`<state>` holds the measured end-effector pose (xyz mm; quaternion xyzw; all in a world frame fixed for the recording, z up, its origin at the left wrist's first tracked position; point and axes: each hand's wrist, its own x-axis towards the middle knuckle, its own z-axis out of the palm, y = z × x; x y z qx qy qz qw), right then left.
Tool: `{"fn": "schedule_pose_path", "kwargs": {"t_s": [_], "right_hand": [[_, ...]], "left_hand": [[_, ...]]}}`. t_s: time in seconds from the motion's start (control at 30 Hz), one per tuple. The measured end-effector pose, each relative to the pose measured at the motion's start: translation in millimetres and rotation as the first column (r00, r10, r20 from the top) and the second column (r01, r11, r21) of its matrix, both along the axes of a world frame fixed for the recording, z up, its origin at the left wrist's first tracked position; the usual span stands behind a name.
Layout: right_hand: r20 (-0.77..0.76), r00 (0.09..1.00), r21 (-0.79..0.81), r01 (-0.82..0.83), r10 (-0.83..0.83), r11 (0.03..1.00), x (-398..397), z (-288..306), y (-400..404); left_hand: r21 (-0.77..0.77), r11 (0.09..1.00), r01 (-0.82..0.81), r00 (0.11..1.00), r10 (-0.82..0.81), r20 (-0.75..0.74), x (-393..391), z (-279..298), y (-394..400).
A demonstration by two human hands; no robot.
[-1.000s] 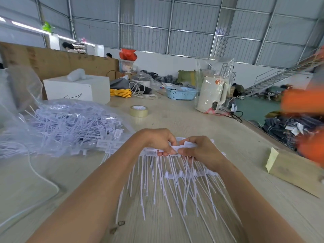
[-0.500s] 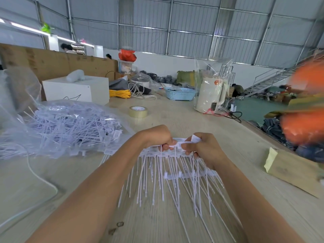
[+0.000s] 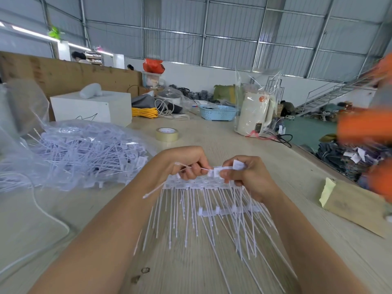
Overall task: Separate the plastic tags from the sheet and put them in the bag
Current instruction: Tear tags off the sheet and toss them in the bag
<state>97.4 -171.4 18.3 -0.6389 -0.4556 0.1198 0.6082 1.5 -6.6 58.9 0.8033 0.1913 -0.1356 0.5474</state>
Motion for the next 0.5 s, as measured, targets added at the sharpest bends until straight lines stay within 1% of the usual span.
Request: {"fn": "schedule_pose_path", "kwargs": {"t_s": [0.07,0.13,0.17,0.2,0.23,0.27,0.3,0.33,0.37,0.4,0.5], "right_hand": [[-0.049,0.999,-0.030,-0.001,0.000,1.000,1.2,0.8,0.9],[-0.081,0.995,-0.054,0.050,-0.054,0.997,7.0,1.0,-1.0],[-0.106,0.987,-0.049,0.119,-0.124,0.992,11.6,2.4,-5.1],[-0.166,0.963,-0.028,0.210,-0.211,0.977,17.9,4.0,-12.2],[-0.292,0.918,0.004,0.282,-0.269,0.959,24.6,5.4,-20.6],[-0.462,0.849,0.058,0.316,-0.255,0.947,30.5,7.9,-27.3],[-0.605,0.779,0.140,0.305,-0.163,0.942,33.9,10.6,-30.6],[-0.684,0.728,0.214,0.268,-0.052,0.939,33.2,12.9,-30.0],[-0.714,0.699,0.248,0.211,0.032,0.945,28.9,15.0,-25.2],[-0.719,0.692,0.241,0.152,0.071,0.959,22.8,16.9,-19.0],[-0.680,0.731,0.155,0.068,0.057,0.986,9.3,17.4,-7.2]], "left_hand": [[0.115,0.993,0.029,0.999,-0.026,-0.026,0.2,8.5,-5.0],[0.131,0.989,0.068,0.998,-0.065,-0.026,-5.5,15.5,-6.1],[0.123,0.988,0.095,0.995,-0.096,-0.003,-10.0,18.7,-4.0],[0.111,0.989,0.101,0.994,-0.106,0.034,-15.0,22.1,0.0],[0.115,0.991,0.072,0.994,-0.081,0.079,-20.3,25.8,4.5],[0.149,0.989,0.020,0.990,-0.040,0.133,-23.6,29.6,8.3],[0.203,0.979,-0.021,0.981,-0.018,0.191,-25.2,30.9,9.5],[0.277,0.960,-0.033,0.973,-0.033,0.230,-24.7,29.6,6.5],[0.364,0.931,-0.014,0.968,-0.078,0.239,-22.2,25.8,0.4],[0.448,0.894,0.017,0.968,-0.128,0.218,-17.1,18.8,-7.4],[0.641,0.761,0.101,0.977,-0.196,0.079,-0.6,-8.1,-21.9]]}}
